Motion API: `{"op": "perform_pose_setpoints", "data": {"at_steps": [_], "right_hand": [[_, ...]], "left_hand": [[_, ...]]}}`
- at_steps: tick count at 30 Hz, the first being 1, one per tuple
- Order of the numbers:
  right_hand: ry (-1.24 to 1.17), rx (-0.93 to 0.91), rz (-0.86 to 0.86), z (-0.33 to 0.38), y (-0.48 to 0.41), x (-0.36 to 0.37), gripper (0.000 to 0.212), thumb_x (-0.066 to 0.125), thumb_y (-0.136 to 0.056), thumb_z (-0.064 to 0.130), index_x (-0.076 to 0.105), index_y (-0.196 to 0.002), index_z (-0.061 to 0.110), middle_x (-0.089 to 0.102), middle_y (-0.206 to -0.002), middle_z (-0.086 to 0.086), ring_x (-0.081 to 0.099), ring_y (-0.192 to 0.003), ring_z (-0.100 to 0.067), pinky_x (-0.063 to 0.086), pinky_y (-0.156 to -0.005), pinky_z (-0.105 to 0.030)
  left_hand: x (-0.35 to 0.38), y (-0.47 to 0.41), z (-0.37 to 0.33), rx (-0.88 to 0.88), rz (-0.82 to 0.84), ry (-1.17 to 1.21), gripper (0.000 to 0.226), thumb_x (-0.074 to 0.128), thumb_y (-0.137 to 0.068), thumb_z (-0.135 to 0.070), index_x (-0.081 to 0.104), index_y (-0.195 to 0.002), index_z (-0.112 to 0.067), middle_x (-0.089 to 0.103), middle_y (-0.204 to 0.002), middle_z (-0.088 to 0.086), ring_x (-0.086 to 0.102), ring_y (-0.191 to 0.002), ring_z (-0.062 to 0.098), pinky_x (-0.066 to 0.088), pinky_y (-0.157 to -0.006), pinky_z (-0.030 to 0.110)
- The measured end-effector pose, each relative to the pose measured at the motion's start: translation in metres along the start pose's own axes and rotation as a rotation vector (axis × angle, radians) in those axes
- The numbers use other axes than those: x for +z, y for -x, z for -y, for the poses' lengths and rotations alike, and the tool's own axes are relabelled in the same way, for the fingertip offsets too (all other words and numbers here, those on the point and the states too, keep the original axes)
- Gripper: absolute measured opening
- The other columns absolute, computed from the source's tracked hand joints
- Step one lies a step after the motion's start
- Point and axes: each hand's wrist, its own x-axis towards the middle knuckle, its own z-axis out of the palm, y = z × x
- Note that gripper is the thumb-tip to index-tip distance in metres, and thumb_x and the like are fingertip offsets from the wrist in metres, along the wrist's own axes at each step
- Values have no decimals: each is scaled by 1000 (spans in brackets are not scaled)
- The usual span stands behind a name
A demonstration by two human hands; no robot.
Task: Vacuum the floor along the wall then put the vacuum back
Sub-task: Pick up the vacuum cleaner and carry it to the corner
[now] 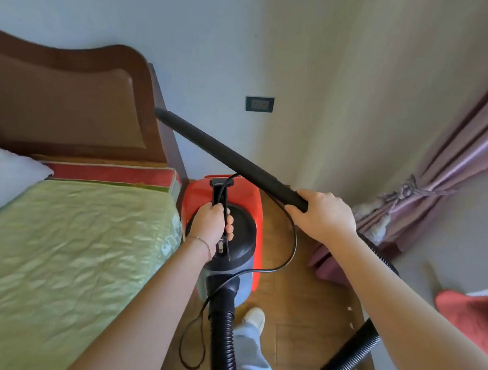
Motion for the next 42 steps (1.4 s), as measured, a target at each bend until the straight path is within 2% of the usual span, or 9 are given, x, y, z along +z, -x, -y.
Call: {"op": "perform_pose_setpoints", "data": {"at_steps": [7,11,15,22,24,30,34,37,42], "right_hand": [[-83,25,93,-22,-127,11,29,48,-93,47,59,-114,29,58,-80,3,56,-72,-19,47,-61,-27],[-136,71,143,-30,-175,40,29,49,-94,46,58,-115,29,59,-81,5,56,-70,-16,42,-54,-23],[-165,141,180,-38,-205,87,32,49,-93,47,56,-116,27,64,-85,1,61,-74,-20,54,-64,-30],[-160,273,205,-47,-232,164,30,51,-90,49,57,-109,27,64,-82,1,63,-75,-24,56,-66,-37],[-158,304,199,-53,-237,184,30,51,-90,49,56,-110,28,62,-81,3,62,-73,-23,54,-64,-34],[-44,324,171,-87,-246,249,31,50,-91,49,54,-113,27,60,-80,4,52,-64,-18,37,-51,-25],[-14,351,176,-124,-242,306,30,49,-92,48,54,-111,26,59,-75,4,56,-62,-19,40,-49,-25],[-11,380,172,-154,-233,351,33,50,-91,48,54,-115,25,61,-76,3,60,-65,-22,48,-53,-28],[60,395,146,-197,-221,415,37,50,-91,50,53,-117,24,60,-76,3,57,-62,-23,45,-52,-28]], "left_hand": [[22,-122,-41,-27,-64,15,28,28,-97,-12,44,-73,-11,41,-55,3,35,-32,11,32,-35,19],[29,-181,-40,-57,-62,-48,28,29,-98,-13,44,-75,-10,42,-56,4,36,-35,12,33,-36,22],[27,-231,-24,-105,-52,-109,26,29,-98,-13,43,-76,-10,43,-57,5,36,-37,13,33,-37,22],[33,-302,13,-162,-19,-179,24,29,-98,-13,41,-78,-9,42,-56,5,34,-36,13,31,-36,20],[41,-319,28,-174,6,-194,21,28,-98,-13,41,-82,-8,41,-57,5,34,-38,15,31,-36,21],[71,-369,97,-261,70,-186,19,28,-98,-14,41,-85,-9,41,-58,5,33,-40,15,30,-38,21],[98,-399,165,-260,130,-206,18,28,-99,-14,41,-86,-9,41,-57,5,35,-37,13,31,-35,19],[116,-419,216,-271,152,-227,20,29,-99,-14,40,-83,-9,42,-58,6,36,-38,14,32,-34,19],[134,-447,287,-305,178,-214,22,28,-99,-14,40,-82,-9,43,-57,6,35,-38,14,32,-33,18]]}}
